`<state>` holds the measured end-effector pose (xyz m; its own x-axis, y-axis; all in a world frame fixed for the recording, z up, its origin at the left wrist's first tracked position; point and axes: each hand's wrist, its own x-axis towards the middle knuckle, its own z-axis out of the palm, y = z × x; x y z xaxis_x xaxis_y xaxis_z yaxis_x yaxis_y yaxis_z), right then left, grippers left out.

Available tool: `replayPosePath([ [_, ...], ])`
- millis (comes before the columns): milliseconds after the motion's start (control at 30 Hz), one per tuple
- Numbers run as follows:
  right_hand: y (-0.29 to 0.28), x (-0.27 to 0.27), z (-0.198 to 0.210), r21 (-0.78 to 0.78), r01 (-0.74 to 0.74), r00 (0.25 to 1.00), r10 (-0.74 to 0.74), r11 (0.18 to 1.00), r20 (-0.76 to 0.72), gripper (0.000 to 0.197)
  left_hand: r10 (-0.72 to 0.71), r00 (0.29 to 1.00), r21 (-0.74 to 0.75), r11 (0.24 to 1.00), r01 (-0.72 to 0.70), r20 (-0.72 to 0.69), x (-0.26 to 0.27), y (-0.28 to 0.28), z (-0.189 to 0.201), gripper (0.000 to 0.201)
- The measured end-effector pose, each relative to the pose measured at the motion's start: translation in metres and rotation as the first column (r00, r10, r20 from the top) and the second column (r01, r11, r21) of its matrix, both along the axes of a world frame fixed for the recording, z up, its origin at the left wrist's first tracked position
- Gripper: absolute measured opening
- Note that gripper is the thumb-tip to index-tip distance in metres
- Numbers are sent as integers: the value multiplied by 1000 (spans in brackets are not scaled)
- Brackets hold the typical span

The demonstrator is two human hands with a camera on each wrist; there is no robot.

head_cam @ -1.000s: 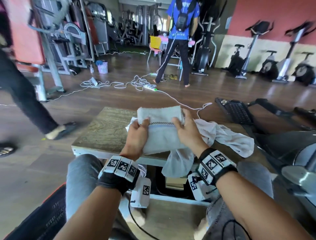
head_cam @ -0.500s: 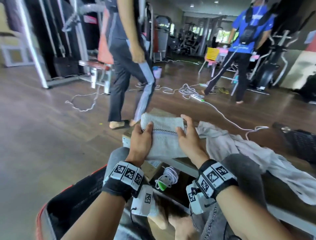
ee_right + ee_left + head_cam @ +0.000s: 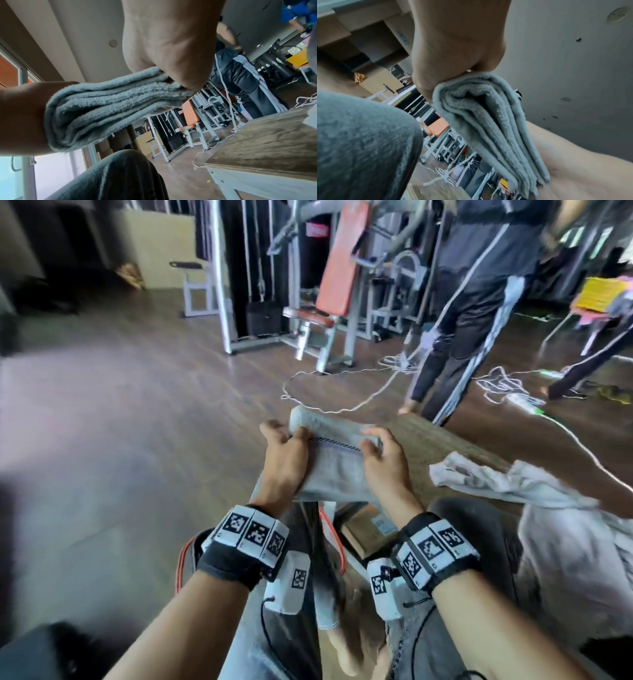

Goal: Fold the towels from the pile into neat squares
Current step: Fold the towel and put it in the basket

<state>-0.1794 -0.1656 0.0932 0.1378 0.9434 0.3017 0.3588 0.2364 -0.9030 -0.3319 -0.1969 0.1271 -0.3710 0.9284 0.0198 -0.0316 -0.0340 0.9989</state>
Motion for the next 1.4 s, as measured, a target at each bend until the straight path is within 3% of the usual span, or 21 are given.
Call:
replayPosePath([
  [100,7,-21,1,-23,-45,996,43,999,-72,20,35,996,61,998,-30,-79,-19,-3,10,32],
  [367,14,-68,-8,-113,-247,956,223,963,-190,25,103,967,28,995,-99,-235,-60,-22,16,23],
  [700,1,-113,-18,-228,-447,892,413,865,-183,30,253,939,-47,962,-271,-234,-95,-55,-4,18],
  [967,-6,-161,-37,-374,-570,812,571,731,-123,33,349,910,-148,911,-386,-225,-131,-80,-31,24],
  [1167,3,-184,-82,-583,-456,800,597,672,62,35,250,928,-349,873,-339,-277,-151,-67,-100,21],
  [1400,15,-180,-184,-747,-272,792,581,607,184,32,13,973,-613,775,-155,-230,-160,-36,-226,15],
])
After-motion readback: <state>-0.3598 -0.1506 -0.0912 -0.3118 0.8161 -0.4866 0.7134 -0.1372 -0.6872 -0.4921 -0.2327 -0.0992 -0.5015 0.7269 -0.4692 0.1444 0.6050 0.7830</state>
